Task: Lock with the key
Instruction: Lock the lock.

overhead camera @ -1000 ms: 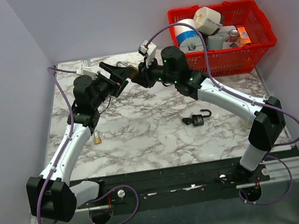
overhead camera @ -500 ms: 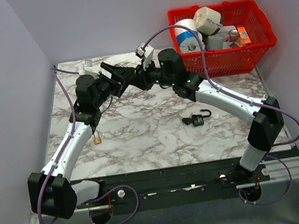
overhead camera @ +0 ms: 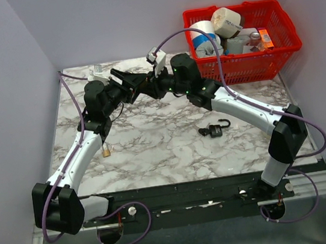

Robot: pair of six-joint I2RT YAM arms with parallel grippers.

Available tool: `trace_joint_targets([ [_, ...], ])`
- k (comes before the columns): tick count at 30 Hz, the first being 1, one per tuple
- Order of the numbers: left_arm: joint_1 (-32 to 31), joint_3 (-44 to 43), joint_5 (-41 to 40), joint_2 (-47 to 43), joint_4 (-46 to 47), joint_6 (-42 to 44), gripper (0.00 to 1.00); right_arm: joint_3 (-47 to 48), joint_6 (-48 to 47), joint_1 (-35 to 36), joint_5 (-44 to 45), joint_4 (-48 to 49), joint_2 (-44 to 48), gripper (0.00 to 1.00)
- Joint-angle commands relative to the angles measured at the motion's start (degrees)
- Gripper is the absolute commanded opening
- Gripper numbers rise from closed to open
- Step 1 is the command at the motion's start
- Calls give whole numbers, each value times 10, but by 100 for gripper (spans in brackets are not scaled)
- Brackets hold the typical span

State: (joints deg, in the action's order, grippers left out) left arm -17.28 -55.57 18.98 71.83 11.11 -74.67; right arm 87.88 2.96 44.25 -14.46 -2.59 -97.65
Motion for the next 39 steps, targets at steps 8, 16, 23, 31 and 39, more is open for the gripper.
trace_joint_targets([
  [8,11,6,26,-6,5,21,11,15,-20,1,-13,35,21,63],
  [16,29,20,64,-31,-2,47,5,-14,-90,-43,-129,-61,74,73],
  [23,30,20,54,-35,-7,46,5,-15,-118,-43,-181,-111,67,59],
  [31,30,14,51,-34,-14,43,5,0,-99,-40,-162,-117,32,49],
  [39,29,15,53,-35,-21,42,5,21,-95,-40,-154,-108,10,45],
])
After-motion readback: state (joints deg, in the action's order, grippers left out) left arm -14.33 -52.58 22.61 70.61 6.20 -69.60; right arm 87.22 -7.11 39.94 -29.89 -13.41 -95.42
